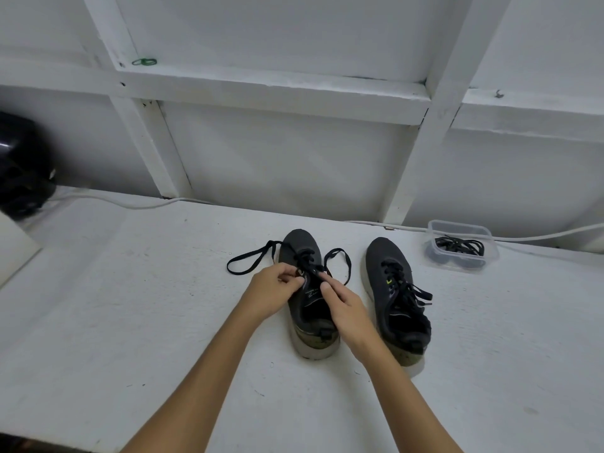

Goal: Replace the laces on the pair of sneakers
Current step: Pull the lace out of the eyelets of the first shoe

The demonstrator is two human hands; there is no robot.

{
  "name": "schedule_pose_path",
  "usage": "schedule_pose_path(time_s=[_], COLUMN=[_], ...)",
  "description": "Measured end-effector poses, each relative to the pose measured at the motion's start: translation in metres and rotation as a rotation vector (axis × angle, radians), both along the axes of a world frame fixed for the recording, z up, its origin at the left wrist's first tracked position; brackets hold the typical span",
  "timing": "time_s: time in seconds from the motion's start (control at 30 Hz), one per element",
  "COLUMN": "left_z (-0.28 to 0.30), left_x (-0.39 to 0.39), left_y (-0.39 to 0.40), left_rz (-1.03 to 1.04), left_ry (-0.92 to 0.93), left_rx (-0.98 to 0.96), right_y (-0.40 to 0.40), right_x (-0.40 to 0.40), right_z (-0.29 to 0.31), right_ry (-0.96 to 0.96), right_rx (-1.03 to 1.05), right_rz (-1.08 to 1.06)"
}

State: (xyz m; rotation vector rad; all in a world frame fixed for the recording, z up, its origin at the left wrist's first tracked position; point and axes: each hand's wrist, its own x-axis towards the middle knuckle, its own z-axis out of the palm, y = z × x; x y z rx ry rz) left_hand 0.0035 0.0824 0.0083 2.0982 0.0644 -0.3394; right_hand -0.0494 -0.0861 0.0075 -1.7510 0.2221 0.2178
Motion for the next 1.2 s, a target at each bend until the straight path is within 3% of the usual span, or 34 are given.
schedule_pose_path(time_s=[0.23,0.57,0.8,0.9,1.03,1.2], left_z=[0.005,0.015,0.002,0.004,0.004,-0.001], left_x=[0.005,0.007,0.008,0.011,0.015,0.012], left_y=[0.004,0.01,0.017,0.014,0.015,0.019], left_rz=[-0.039,0.092,-0.059,-0.061,-0.03,-0.147], left_ry=[-0.061,0.171,0.12,0.046,0.127,0.05], left_rx=[0.029,-0.216,-0.227,-0.185,-0.221,-0.208], right_y=[-0.001,0.003,0.002,0.002,0.002,0.007], right_x=[0.007,0.009,0.011,0.01,0.009,0.011], right_z=[0.01,0.014,0.015,0.018,0.017,0.006], right_ry=[0.051,0.019,-0.013,0.014,0.018,0.007], right_rx=[-0.027,-0.101,-0.142,-0.115,-0.08,-0.072], right_rz=[0.038,-0.012,0.136,0.148,0.153,0.137])
